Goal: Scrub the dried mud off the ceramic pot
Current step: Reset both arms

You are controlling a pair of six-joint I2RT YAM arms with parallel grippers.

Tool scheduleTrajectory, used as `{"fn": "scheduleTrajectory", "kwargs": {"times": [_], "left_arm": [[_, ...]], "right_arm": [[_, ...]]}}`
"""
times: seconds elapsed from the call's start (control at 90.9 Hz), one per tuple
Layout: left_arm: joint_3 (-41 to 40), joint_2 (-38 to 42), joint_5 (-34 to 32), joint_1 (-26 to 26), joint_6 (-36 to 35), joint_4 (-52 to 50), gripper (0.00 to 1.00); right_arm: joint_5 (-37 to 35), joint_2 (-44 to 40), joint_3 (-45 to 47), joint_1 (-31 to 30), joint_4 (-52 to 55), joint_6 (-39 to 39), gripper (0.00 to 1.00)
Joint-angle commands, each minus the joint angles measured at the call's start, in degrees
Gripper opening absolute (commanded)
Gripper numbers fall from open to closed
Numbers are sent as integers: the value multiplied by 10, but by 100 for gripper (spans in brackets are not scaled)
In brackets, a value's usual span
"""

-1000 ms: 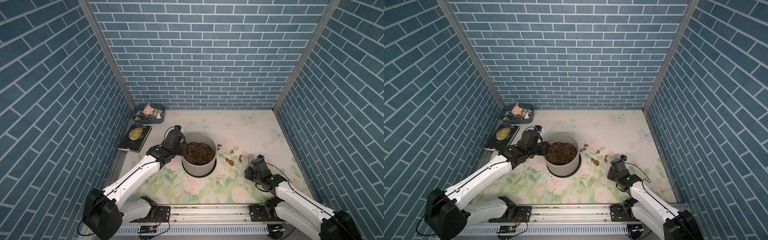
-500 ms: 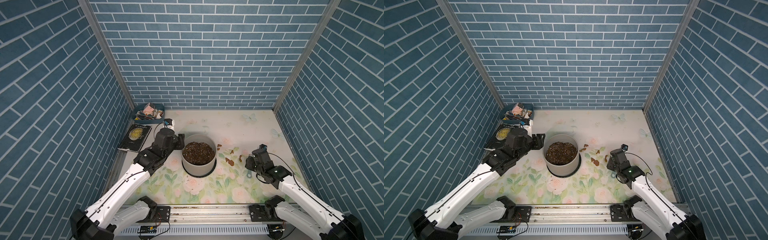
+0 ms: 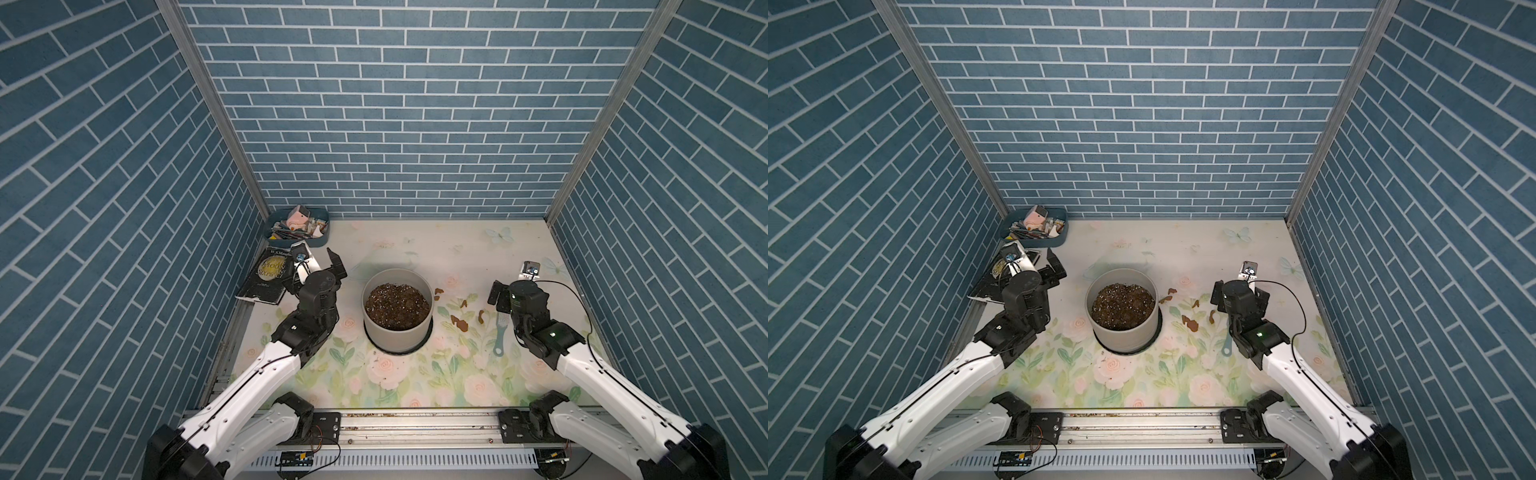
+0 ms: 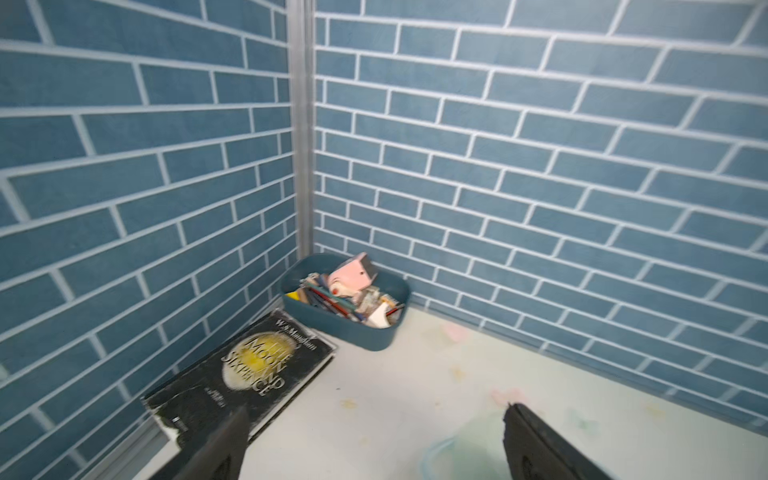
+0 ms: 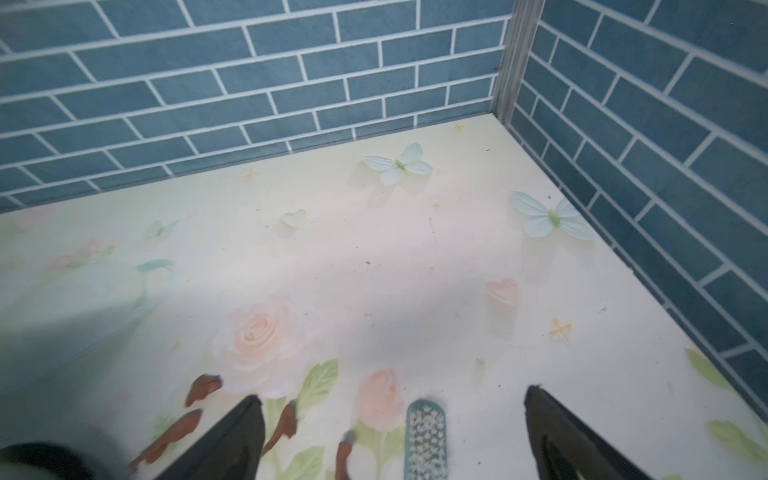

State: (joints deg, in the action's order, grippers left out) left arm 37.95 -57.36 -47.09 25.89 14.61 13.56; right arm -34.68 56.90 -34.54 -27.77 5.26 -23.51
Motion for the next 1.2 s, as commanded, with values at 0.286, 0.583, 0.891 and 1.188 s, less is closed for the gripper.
{"fn": "scheduleTrajectory", "kwargs": {"times": [0.286,0.583,0.891,1.188], "left_arm": [[-139,-157,27,-175,-30,314,100],[-199,-180,147,-184,-93,428,100],[-234,-272,236,-200,-112,543,100],[-273,-287,259,-209,-111,618,100]], "right_arm": [[-98,11,186,131,-373,114,99],[46,115,311,224,-740,180,100],[245,316,245,247,-843,231,100],[229,306,238,242,-823,233,100]]}}
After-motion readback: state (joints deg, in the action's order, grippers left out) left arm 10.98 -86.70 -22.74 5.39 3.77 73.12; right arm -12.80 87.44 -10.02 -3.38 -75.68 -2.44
